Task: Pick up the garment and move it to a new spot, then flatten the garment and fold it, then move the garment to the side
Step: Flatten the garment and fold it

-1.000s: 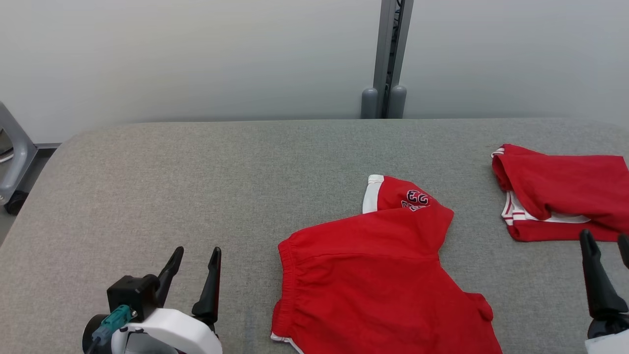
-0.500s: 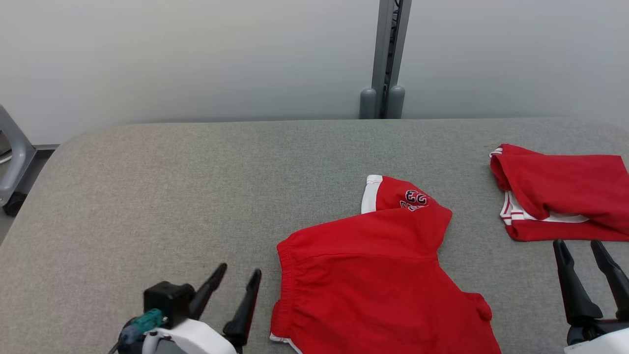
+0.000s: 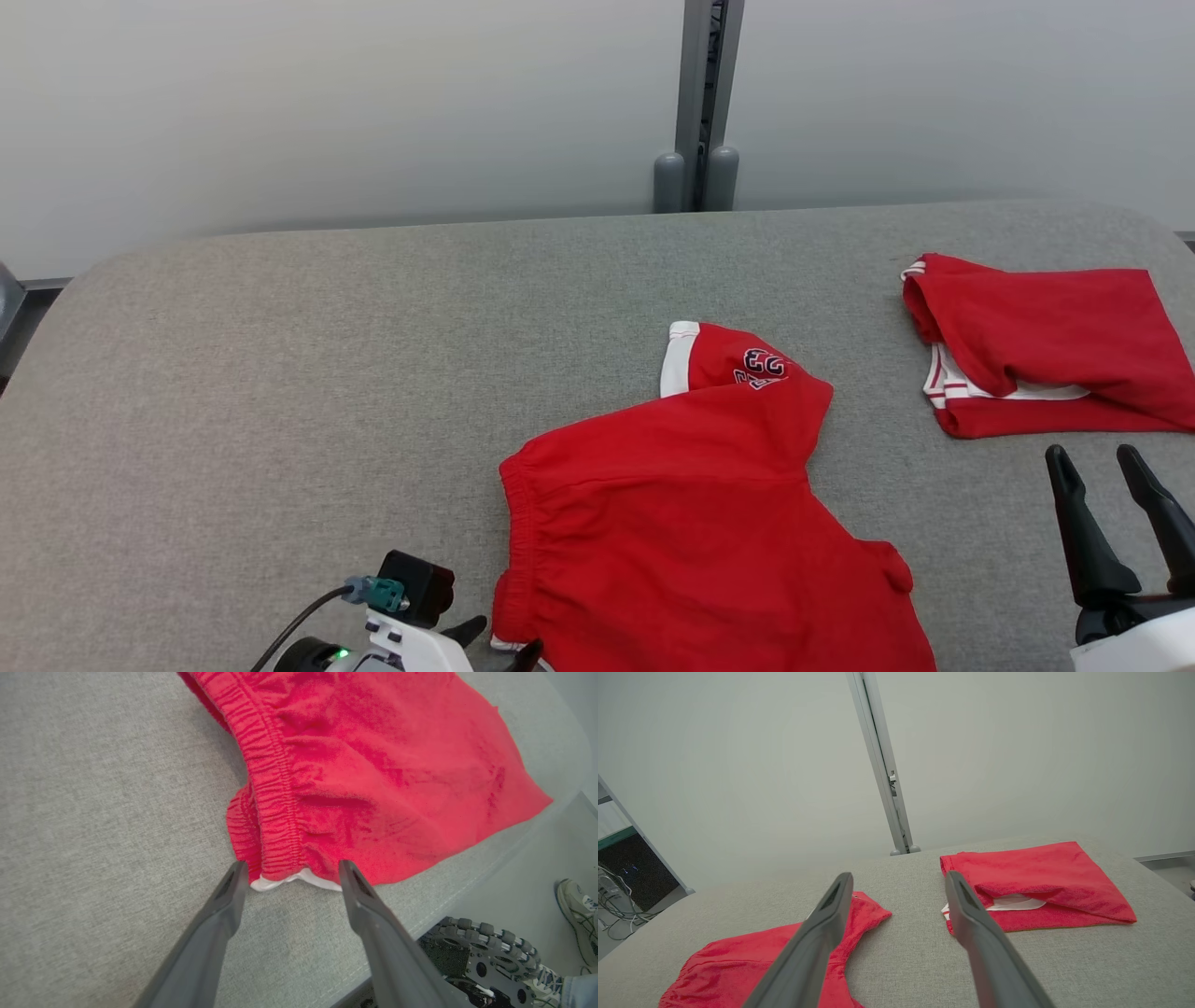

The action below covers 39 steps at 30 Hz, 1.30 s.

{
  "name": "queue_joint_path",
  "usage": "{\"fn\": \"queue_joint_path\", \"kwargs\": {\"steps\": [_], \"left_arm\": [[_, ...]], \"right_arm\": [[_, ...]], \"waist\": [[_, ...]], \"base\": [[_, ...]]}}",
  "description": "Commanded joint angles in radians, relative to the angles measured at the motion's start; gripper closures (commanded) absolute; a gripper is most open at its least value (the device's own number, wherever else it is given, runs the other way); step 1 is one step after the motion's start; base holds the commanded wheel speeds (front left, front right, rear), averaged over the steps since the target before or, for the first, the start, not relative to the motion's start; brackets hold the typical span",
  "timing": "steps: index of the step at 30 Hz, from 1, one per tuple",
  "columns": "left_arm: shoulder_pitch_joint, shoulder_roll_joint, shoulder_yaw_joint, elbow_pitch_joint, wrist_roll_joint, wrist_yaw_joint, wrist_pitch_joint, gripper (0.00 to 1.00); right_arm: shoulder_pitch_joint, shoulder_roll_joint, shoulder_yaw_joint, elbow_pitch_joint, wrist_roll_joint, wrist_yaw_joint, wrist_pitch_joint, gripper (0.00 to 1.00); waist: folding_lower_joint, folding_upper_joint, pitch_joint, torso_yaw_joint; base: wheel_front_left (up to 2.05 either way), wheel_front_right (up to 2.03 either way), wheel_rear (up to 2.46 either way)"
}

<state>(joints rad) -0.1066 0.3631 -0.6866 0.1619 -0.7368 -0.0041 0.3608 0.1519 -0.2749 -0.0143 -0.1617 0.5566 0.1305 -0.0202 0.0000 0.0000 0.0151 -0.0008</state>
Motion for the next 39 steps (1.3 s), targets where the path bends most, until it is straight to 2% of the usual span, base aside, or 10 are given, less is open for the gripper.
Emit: {"fn": "queue_joint_path", "kwargs": {"steps": [1,14,16,17,18,21,22,35,38,39], "left_arm": [[-0.030,0.010,-0.003,0.015,0.014,-0.012,-0.003,0.00],[-0.122,-0.022,0.007,0.101,0.039,-0.040,-0.081,0.00],[-0.130,-0.025,0.009,0.108,0.038,-0.039,-0.082,0.06],[-0.141,-0.028,0.008,0.123,0.035,-0.042,-0.076,0.32],[-0.141,-0.028,0.008,0.123,0.035,-0.042,-0.076,0.32],[-0.161,-0.031,0.012,0.131,0.033,-0.046,-0.080,0.90],[-0.164,-0.033,0.017,0.129,0.027,-0.047,-0.086,1.00],[-0.260,-0.088,0.152,0.199,-0.081,0.039,-0.106,1.00],[-0.276,-0.100,0.158,0.252,-0.092,0.031,-0.105,1.00],[-0.280,-0.100,0.155,0.266,-0.092,0.026,-0.106,0.71]], "right_arm": [[-0.016,-0.008,0.002,0.000,0.002,0.001,0.003,0.00],[-0.052,-0.023,0.029,0.021,0.012,0.001,-0.002,0.00],[-0.056,-0.023,0.032,0.022,0.012,0.001,-0.003,0.00],[-0.062,-0.024,0.038,0.025,0.014,0.001,-0.005,0.00],[-0.062,-0.024,0.038,0.025,0.014,0.001,-0.005,0.00],[-0.066,-0.025,0.042,0.030,0.014,0.001,-0.010,0.00],[-0.069,-0.026,0.042,0.032,0.015,0.001,-0.012,0.00],[-0.097,-0.036,0.060,0.053,0.020,0.001,-0.020,0.00],[-0.101,-0.039,0.065,0.061,0.021,0.001,-0.017,0.00],[-0.100,-0.040,0.066,0.064,0.021,0.001,-0.016,0.00]], "waist": [[0.0000,0.0000,0.012,-0.014],[0.0000,0.0000,0.058,-0.067],[0.0000,0.0000,0.062,-0.071],[0.0000,0.0000,0.070,-0.079],[0.0000,0.0000,0.070,-0.079],[0.0000,0.0000,0.081,-0.090],[0.0000,0.0000,0.085,-0.094],[0.0000,0.0000,0.125,-0.103],[0.0000,0.0000,0.123,-0.100],[0.0000,0.0000,0.120,-0.098]], "base": [[0.00,0.00,0.00],[0.00,0.00,0.00],[0.00,0.00,0.00],[0.00,0.00,0.00],[0.00,0.00,0.00],[0.00,0.00,0.00],[0.00,0.00,0.00],[0.00,0.00,0.00],[0.00,0.00,0.00],[0.00,0.00,0.00]]}}
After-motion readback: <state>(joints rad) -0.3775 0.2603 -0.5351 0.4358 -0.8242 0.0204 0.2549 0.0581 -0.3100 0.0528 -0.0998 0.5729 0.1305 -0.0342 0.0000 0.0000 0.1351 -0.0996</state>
